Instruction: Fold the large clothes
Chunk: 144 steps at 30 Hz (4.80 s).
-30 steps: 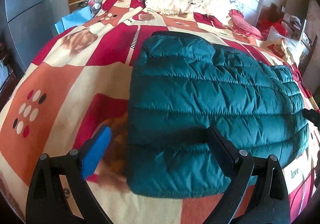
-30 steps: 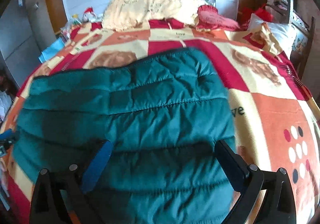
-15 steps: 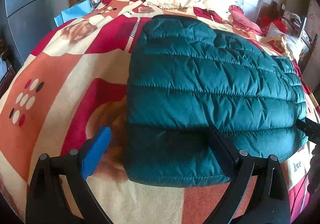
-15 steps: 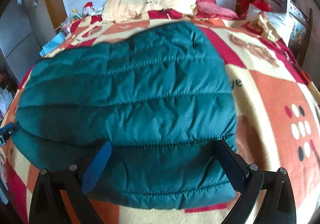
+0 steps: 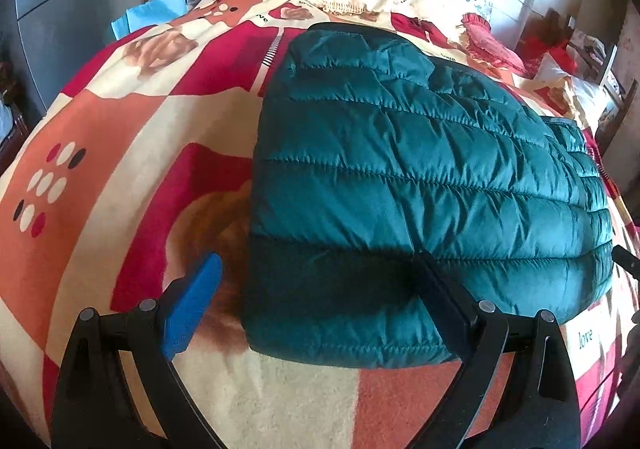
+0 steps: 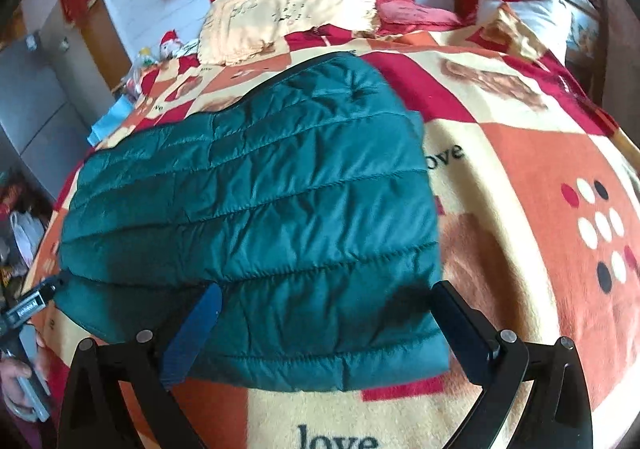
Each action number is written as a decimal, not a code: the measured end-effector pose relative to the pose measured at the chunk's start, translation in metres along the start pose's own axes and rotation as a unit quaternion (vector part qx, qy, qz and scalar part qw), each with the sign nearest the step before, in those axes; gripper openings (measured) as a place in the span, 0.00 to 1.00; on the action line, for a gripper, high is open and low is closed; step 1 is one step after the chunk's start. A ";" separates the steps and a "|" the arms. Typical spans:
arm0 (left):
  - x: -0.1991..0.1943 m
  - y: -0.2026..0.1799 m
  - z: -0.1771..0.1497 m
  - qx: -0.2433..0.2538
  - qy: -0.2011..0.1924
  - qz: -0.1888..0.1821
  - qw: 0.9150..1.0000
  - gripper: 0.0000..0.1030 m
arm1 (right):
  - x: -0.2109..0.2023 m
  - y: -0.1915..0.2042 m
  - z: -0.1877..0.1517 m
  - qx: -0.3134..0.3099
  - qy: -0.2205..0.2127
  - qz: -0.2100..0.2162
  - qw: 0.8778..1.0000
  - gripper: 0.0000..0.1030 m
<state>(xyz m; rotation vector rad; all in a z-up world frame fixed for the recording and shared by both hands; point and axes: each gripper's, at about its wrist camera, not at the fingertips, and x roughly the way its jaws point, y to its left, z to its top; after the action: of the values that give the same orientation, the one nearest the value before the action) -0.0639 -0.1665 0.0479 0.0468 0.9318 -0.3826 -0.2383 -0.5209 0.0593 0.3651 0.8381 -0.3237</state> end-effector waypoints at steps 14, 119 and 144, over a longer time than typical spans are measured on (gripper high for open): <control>0.001 0.006 -0.013 -0.019 0.014 -0.022 0.999 0.93 | 0.021 -0.001 -0.004 -0.012 0.034 -0.041 0.998 1.00; -0.162 -0.022 -0.115 0.036 -0.050 -0.002 0.998 0.67 | -0.160 0.049 -0.109 -0.029 -0.059 0.007 0.998 0.84; -0.178 -0.063 -0.129 0.076 -0.104 0.013 0.992 0.67 | -0.169 0.130 -0.158 -0.093 -0.125 0.002 0.988 0.93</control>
<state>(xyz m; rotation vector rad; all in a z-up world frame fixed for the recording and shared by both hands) -0.2805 -0.1455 0.1194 0.1550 0.6943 -0.4243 -0.3939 -0.3140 0.1162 0.1473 0.6145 -0.2777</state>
